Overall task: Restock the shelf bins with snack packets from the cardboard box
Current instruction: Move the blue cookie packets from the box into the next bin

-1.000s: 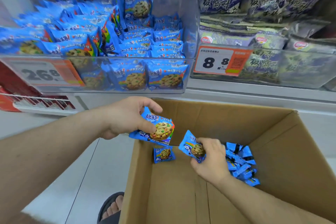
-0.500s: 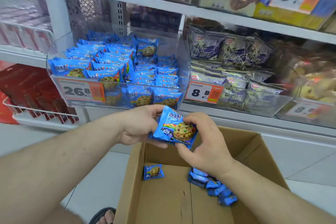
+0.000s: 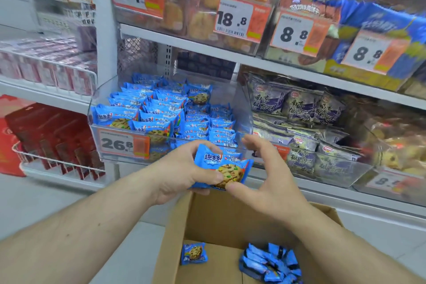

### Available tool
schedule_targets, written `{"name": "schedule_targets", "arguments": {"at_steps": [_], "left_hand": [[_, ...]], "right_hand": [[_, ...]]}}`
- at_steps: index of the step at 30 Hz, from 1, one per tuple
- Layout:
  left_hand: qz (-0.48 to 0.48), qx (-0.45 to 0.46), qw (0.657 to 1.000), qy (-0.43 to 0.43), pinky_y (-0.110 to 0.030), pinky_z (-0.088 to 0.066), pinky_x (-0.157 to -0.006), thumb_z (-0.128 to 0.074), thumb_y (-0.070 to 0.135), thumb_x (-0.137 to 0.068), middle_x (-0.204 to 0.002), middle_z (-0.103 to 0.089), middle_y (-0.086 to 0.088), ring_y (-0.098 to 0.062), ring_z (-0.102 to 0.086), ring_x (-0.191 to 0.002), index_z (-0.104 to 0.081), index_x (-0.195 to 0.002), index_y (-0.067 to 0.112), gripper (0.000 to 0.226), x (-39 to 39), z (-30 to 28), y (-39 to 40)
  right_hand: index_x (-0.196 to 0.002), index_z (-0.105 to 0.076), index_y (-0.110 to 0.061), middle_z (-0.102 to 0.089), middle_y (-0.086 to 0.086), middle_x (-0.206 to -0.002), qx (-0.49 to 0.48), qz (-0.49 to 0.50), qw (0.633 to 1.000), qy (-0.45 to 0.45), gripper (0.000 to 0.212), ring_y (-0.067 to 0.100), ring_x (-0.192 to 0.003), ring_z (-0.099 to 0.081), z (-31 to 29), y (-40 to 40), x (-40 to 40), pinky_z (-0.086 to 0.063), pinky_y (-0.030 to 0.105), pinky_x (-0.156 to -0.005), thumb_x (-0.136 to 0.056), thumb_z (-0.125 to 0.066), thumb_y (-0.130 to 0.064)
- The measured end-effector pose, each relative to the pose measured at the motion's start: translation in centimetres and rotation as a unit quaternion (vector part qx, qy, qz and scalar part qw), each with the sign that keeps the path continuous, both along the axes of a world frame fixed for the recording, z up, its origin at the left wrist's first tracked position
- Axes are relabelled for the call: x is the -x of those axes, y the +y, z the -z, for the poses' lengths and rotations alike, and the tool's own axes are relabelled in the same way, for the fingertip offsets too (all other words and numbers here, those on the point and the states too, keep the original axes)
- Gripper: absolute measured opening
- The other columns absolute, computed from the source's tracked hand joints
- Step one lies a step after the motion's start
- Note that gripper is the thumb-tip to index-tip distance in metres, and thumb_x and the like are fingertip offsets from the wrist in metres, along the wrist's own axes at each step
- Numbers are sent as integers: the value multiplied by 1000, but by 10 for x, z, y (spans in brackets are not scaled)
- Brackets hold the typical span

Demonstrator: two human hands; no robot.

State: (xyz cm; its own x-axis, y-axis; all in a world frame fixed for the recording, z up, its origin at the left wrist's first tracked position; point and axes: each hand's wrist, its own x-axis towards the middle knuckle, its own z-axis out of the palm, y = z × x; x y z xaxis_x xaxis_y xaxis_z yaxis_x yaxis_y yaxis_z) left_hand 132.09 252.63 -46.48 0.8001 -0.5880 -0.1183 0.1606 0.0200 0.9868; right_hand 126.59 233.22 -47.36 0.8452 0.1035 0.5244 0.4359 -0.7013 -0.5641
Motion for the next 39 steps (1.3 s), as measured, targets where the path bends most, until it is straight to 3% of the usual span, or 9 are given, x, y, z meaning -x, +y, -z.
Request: {"name": "schedule_targets", "arguments": {"at_steps": [6, 10, 14, 16, 20, 22, 27, 35, 39], "left_hand": [[-17, 50, 995, -82, -26, -49, -55, -74, 2, -61, -81, -68, 3, -13, -60, -66, -61, -99, 21, 45, -3, -13, 15], [-36, 56, 992, -109, -23, -52, -61, -76, -15, -65, -97, -70, -1, -12, -66, -75, -61, -112, 22, 62, -9, -17, 24], [-98, 15, 980, -172, -30, -58, -78, -82, -2, -66, -121, -56, 0, -13, -68, -96, -55, -123, 44, 78, -15, -20, 33], [-173, -46, 952, -248, -27, -55, -75, -81, 10, -68, -120, -53, 12, -7, -64, -92, -52, -118, 48, 70, -22, -19, 37], [-333, -199, 831, -399, -31, -43, -94, -69, 26, -76, -117, -54, 14, -9, -54, -107, -56, -115, 38, 43, -49, -12, 44], [-365, -291, 778, -421, -40, -37, -100, -62, 37, -73, -121, -55, 5, -19, -50, -116, -59, -121, 29, 48, -64, -4, 42], [-376, -399, 711, -440, -45, -30, -101, -55, 50, -67, -120, -59, -1, -25, -50, -118, -60, -119, 24, 59, -80, 17, 33], [-370, -452, 686, -434, -54, -27, -106, -52, 49, -68, -122, -63, 1, -28, -47, -129, -66, -112, 26, 52, -84, 24, 28], [-363, -456, 694, -423, -50, -18, -109, -48, 49, -70, -128, -59, 5, -24, -40, -135, -65, -114, 31, 50, -82, 23, 30]], "right_hand": [[-135, -35, -42, -55, -13, -125, -55, -52, 982, 172, 93, 0, -113, -54, -33, 11, -25, -44, 19, -96, -52, -75, -56], [-126, -50, -45, -61, -18, -114, 5, -66, 981, 184, 72, 0, -107, -59, -41, 22, -32, -48, 31, -98, -61, -80, -46], [-113, -62, -34, -69, -12, -101, -40, -83, 979, 180, 52, 7, -92, -67, -51, 35, -40, -54, 36, -87, -65, -81, -24], [-107, -63, -29, -69, -8, -94, -40, -30, 987, 151, 48, 12, -84, -66, -60, 37, -52, -54, 34, -80, -64, -82, -21], [-105, -59, -29, -62, -7, -95, 44, 135, 986, 93, 42, 17, -84, -56, -80, 38, -100, -37, 22, -66, -72, -80, -16], [-118, -56, -24, -61, 0, -109, 96, 177, 975, 96, 48, 20, -90, -54, -83, 41, -133, -36, 22, -69, -76, -76, -15], [-140, -45, -20, -56, 12, -131, 92, 228, 947, 208, 63, 30, -106, -60, -66, 44, -208, -53, 36, -82, -84, -70, -11], [-145, -42, -21, -52, 6, -139, 102, 160, 951, 244, 76, 26, -113, -58, -43, 53, -247, -47, 26, -77, -78, -79, -13], [-115, -55, -8, -62, 7, -103, 77, 238, 945, 212, 60, 25, -91, -60, -34, 44, -245, -45, 31, -68, -70, -86, -33]]}}
